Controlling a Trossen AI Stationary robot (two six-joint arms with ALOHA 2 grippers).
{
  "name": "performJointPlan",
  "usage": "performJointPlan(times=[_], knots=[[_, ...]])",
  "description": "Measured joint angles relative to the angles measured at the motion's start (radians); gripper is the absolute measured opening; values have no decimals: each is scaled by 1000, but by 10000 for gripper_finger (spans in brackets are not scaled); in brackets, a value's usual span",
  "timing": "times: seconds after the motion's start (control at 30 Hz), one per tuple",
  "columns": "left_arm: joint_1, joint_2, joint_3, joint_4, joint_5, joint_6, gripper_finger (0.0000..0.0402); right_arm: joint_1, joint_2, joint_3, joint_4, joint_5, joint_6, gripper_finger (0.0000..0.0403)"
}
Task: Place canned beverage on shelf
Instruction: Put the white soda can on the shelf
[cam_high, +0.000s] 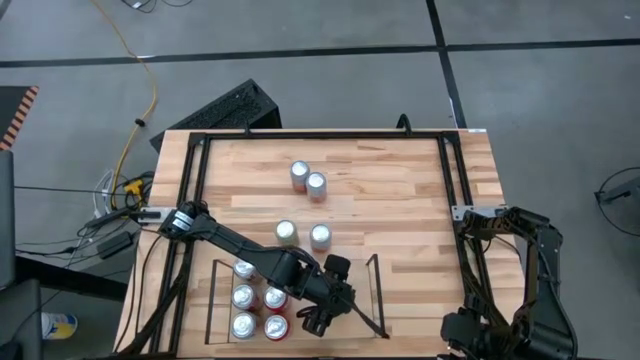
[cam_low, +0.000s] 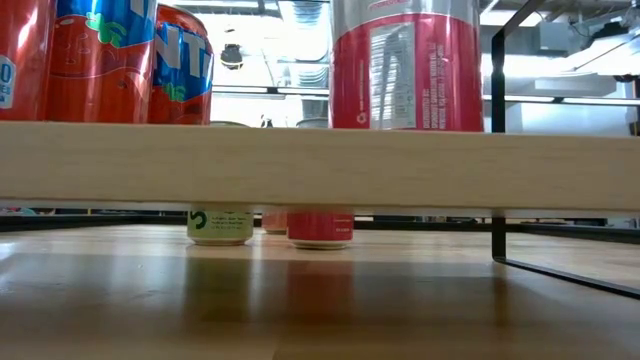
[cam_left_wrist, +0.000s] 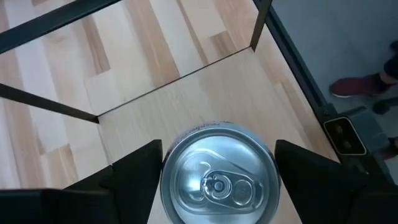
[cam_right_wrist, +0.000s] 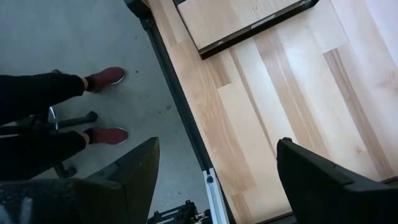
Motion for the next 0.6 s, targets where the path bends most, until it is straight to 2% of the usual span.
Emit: performJointPlan(times=[0.13, 0.27, 0.43, 0.6], knots=[[3, -1, 2, -45, 2, -40, 288, -2, 0, 0, 0, 1, -1, 297], [9, -1, 2, -83, 21, -117, 265, -2, 0, 0, 0, 5, -1, 297], [25, -2, 2, -103, 15, -366, 234, -2, 0, 0, 1, 33, 1, 296], [19, -2, 2, -110, 10, -562, 237, -2, 0, 0, 2, 34, 6, 296]])
